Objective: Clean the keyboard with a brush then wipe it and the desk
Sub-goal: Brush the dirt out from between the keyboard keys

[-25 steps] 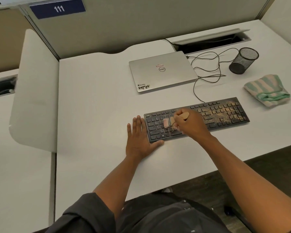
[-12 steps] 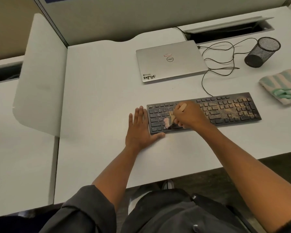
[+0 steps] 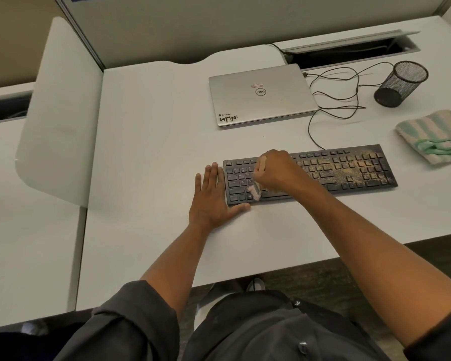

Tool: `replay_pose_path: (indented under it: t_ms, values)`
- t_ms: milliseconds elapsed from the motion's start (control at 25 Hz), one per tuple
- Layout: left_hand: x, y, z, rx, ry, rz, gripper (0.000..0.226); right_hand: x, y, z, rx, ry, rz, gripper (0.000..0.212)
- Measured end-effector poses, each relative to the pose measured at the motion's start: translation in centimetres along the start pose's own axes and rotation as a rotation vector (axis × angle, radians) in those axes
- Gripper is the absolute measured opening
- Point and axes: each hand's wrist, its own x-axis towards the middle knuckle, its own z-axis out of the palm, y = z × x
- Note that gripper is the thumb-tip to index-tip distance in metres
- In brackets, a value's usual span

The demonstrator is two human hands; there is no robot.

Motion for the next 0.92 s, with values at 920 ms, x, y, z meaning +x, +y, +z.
replay_pose_path:
  t_ms: [920]
  values:
    - [0.0,-0.2,0.2,-0.007,0.015,0.013,0.132,1.7,0.2,-1.0,0.248,0.074,-0.147,0.006]
